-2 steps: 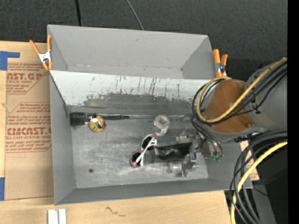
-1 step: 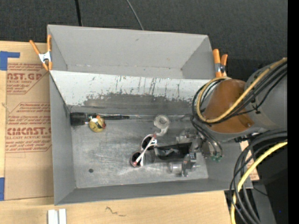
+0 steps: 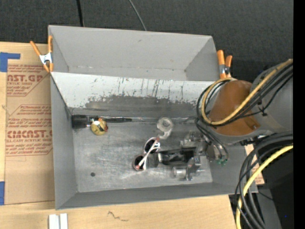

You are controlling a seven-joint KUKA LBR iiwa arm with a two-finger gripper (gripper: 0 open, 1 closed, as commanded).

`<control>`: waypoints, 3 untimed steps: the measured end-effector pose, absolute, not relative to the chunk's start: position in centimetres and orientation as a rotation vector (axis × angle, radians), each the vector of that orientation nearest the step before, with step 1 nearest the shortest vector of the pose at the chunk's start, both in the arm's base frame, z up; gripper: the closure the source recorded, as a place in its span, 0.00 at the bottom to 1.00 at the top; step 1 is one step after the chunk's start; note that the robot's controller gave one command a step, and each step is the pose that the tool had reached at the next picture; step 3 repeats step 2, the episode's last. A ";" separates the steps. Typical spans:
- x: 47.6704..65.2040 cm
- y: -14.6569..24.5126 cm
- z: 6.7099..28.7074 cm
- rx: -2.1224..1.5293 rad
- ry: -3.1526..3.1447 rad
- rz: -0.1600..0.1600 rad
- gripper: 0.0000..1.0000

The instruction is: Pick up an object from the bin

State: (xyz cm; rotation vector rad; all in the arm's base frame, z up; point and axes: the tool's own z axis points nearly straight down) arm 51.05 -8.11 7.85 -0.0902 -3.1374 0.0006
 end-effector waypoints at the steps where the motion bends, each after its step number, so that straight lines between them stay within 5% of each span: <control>1: 50.8 -8.1 9.3 -0.089 -3.127 0.000 1.00; 2: 50.9 -8.1 11.6 -0.091 -3.133 -0.002 1.00; 3: 50.9 -8.1 11.6 -0.091 -3.133 -0.002 1.00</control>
Offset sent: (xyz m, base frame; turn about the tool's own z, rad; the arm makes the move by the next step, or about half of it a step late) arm 0.0001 0.0000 0.1161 0.0000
